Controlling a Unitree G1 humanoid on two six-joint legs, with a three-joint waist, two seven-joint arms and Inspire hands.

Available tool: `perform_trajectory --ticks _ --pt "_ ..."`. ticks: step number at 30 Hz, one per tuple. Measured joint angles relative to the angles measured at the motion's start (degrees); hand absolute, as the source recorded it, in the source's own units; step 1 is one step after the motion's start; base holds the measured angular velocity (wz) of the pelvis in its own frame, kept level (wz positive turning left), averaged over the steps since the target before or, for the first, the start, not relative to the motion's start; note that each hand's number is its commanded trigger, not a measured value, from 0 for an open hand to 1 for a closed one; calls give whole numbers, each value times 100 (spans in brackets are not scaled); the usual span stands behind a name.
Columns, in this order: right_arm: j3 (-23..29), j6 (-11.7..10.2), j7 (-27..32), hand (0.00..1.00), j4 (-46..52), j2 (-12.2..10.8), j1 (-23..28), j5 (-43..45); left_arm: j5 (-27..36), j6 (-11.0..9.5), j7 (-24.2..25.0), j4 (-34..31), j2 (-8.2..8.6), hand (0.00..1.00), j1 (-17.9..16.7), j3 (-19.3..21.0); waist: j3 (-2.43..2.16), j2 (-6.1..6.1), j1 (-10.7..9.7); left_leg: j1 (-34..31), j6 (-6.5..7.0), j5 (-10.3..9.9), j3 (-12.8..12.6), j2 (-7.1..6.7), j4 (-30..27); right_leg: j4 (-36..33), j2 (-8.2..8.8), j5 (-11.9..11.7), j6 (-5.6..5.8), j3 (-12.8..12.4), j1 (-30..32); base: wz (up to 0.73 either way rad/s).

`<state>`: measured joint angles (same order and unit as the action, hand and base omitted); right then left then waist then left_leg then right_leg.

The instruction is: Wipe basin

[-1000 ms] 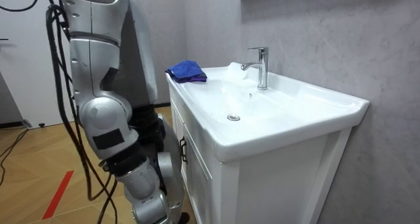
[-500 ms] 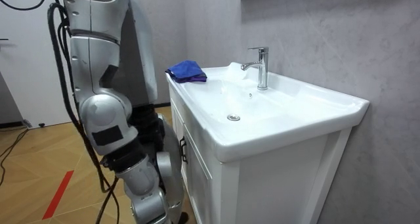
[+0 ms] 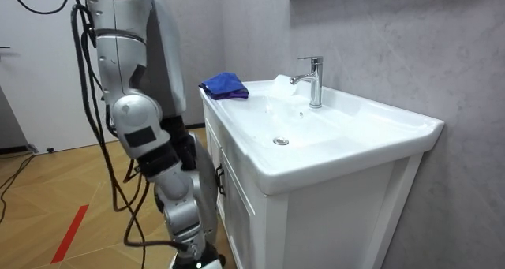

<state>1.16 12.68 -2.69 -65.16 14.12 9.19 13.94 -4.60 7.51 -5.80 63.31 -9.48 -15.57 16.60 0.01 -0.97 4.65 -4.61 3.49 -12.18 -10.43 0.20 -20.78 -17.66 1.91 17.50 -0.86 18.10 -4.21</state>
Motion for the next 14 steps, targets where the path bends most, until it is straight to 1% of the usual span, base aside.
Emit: perform_trajectory --ticks 3,4,5,6,9,11,13,14 --pt "-4 -9 -6 0 -1 -49 9 -8 1 50 21 31 -30 0 4 -62 -3 -24 19 41 93 -62 -27 -33 -27 78 24 -79 114 -69 -69 -10" --pt "-4 -11 -14 0 -1 -51 14 -13 1 60 22 31 -37 0 7 -124 -7 -25 18 45 115 -75 -27 -43 -36 106 29 -105 109 -80 -83 0" --pt "1 -15 -41 0 -1 -50 15 -10 0 70 28 31 -36 0 32 -176 -8 -30 7 44 162 -103 -27 -76 -56 100 60 -156 34 -82 -85 0" --pt "6 -27 -74 0 -1 -51 25 -1 -2 70 33 32 -36 0 61 -215 -10 -32 2 44 215 -137 -40 -98 -84 86 92 -192 19 -80 -85 0" --pt "13 -99 -148 0 0 -59 42 16 -2 69 37 43 -43 0 90 -215 -9 -46 -35 90 304 -194 -50 -159 -86 81 152 -236 91 -93 -97 -1" --pt "12 -128 -172 0 -4 -59 99 19 -3 71 47 63 -45 0 135 -217 -7 -40 -68 157 356 -235 -53 -183 -80 69 163 -264 140 -163 -148 0" --pt "11 -131 -187 0 -21 -70 116 20 -4 79 50 83 -50 0 146 -221 1 -34 -127 274 410 -277 -57 -196 -56 -73 174 -295 181 -368 -165 0" --pt "11 -133 -188 0 -38 -71 121 20 -3 79 50 84 -54 0 156 -228 8 -32 -138 299 417 -287 -60 -199 -47 -112 177 -303 193 -401 -163 0"
